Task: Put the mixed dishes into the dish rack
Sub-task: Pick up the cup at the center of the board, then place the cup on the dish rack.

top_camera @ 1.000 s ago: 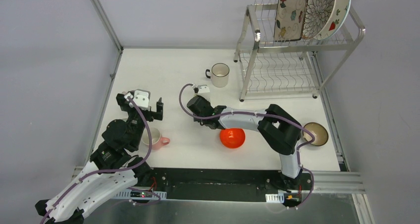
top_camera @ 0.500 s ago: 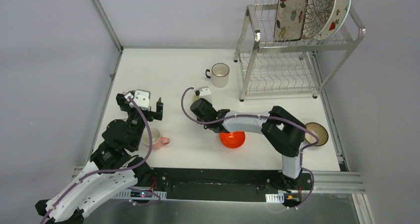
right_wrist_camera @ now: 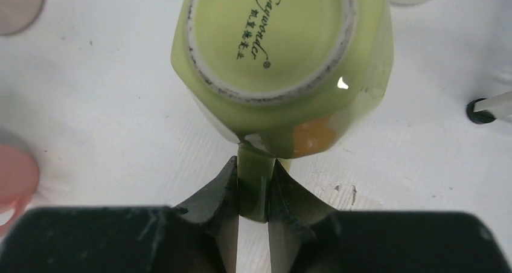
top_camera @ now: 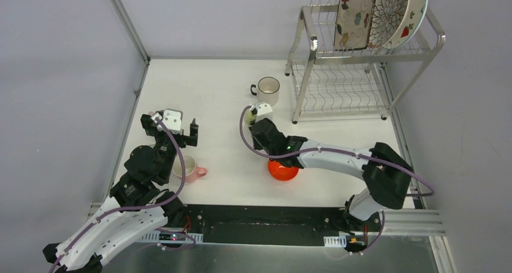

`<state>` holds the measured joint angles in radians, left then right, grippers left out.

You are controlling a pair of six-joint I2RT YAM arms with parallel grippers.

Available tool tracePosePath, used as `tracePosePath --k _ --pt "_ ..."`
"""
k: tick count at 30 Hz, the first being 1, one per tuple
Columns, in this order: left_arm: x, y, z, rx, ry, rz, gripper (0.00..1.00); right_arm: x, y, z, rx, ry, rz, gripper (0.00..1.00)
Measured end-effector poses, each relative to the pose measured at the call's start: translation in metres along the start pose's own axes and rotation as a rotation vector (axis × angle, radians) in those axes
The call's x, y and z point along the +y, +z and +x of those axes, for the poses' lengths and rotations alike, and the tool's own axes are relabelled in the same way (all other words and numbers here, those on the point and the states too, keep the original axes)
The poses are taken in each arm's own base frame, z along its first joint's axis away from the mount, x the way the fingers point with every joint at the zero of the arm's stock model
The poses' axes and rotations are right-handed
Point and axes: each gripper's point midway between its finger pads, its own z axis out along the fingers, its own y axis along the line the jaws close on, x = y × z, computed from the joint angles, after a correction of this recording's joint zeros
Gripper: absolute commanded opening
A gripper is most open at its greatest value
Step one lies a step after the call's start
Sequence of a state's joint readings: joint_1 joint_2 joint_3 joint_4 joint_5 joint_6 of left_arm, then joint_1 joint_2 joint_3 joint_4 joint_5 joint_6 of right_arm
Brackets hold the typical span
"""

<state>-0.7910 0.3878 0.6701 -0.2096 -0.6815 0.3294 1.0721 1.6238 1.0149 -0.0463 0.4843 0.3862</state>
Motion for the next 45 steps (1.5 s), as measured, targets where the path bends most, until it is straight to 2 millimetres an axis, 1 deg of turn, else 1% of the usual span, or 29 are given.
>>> tracePosePath --k 2,6,9,13,17,19,21,25,30,35,41,45 --pt "0.000 0.000 0.000 0.000 0.000 0.000 0.99 -0.003 -0.013 -0.013 -0.037 0.008 -0.010 0.00" --pt "0.000 0.000 0.000 0.000 0.000 0.000 0.99 -0.011 -0.035 -0.031 -0.086 0.027 -0.015 0.00" --pt "0.000 0.000 0.000 0.000 0.000 0.000 0.99 -0.022 -0.050 -0.036 -0.096 0.034 0.004 0.00" --pt "0.000 0.000 0.000 0.000 0.000 0.000 0.99 -0.042 -0.067 -0.035 -0.082 0.046 0.040 0.00" --pt "0.000 0.000 0.000 0.000 0.000 0.000 0.99 -0.070 -0.081 -0.032 -0.067 0.075 0.093 0.00" --pt "0.000 0.000 0.000 0.000 0.000 0.001 0.99 -0.089 -0.085 -0.029 -0.055 0.097 0.135 0.00" --pt "0.000 0.000 0.000 0.000 0.000 0.001 0.99 -0.113 -0.091 -0.024 -0.045 0.114 0.191 0.00" --pt "0.000 0.000 0.000 0.000 0.001 0.002 0.99 -0.148 -0.100 -0.016 -0.033 0.143 0.274 0.00" --pt "-0.003 0.002 0.002 0.009 0.009 0.005 0.99 -0.196 -0.103 -0.017 -0.029 0.211 0.380 0.00" --pt "-0.004 0.002 0.003 0.011 0.012 0.010 0.99 -0.233 -0.101 -0.020 -0.032 0.263 0.446 0.00" --pt "-0.005 0.003 0.003 0.011 0.012 0.012 0.99 -0.278 -0.086 -0.025 -0.061 0.325 0.496 0.00" --pt "-0.005 0.003 0.003 0.011 0.012 0.014 0.99 -0.301 -0.075 -0.023 -0.073 0.350 0.514 0.00"
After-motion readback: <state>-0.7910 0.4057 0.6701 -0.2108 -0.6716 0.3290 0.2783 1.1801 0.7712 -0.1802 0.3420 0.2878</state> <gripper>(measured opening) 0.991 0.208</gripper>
